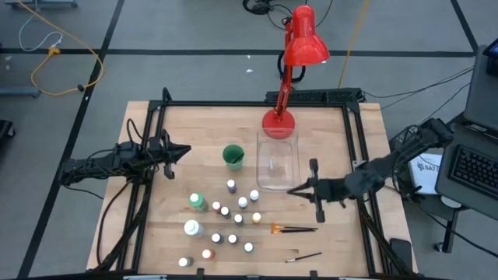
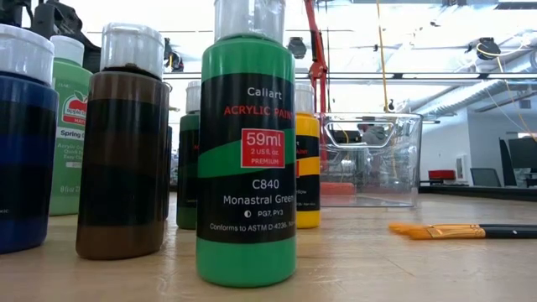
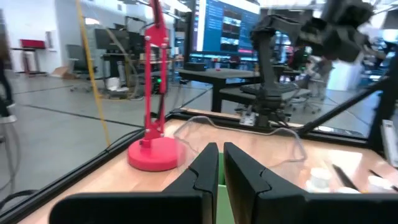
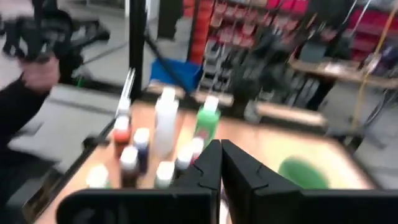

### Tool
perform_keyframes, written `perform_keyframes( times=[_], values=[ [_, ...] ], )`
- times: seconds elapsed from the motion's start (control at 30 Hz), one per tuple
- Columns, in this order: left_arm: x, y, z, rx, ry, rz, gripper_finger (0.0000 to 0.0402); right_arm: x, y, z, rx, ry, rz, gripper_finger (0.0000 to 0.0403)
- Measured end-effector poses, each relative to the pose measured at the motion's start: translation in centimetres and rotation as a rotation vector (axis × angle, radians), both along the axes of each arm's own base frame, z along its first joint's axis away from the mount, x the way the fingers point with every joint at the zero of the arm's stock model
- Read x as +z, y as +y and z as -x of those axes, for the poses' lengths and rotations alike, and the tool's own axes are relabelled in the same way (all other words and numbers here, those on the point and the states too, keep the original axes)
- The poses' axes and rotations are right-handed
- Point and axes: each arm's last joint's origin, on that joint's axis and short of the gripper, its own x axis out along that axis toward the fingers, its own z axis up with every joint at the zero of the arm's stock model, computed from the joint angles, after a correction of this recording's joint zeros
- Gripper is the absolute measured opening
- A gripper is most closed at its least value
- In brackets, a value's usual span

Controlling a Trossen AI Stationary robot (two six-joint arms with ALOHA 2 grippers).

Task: Pick & Place Paint Supplies
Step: Put the black paintbrush into the green cup

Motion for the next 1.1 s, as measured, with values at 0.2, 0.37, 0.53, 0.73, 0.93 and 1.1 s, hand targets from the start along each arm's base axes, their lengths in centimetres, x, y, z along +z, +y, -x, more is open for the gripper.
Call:
perform_keyframes(
  times=[0.2, 0.37, 0.53, 0.73, 0.93, 1.1],
  values=[
    [-0.3, 0.1, 0.0, 0.037, 0.030, 0.003, 0.0026, -3.1, 0.9, 0.6, 0.050, 0.226, -0.108, 0.0007],
    [-0.3, 0.1, 0.0, 0.038, 0.031, -0.011, 0.0026, -4.8, 3.3, 1.0, 0.199, 0.462, -0.174, 0.0005],
    [-0.3, 0.1, 0.0, 0.042, 0.038, -0.034, 0.0026, -3.2, 8.3, 0.5, 0.157, 0.748, -0.276, 0.0001],
    [-0.3, 0.1, 0.0, 0.039, 0.037, -0.033, 0.0026, -2.7, 14.0, 0.5, -0.093, 1.126, -0.181, 0.0001],
    [-0.3, 0.1, 0.0, 0.035, 0.033, -0.021, 0.0026, -6.3, 15.9, -0.5, -0.198, 1.264, -0.133, 0.0018],
    [-0.1, 0.1, 0.0, 0.037, 0.022, -0.037, 0.0026, -8.1, 15.7, -1.6, -0.196, 1.336, -0.071, 0.0073]
  ],
)
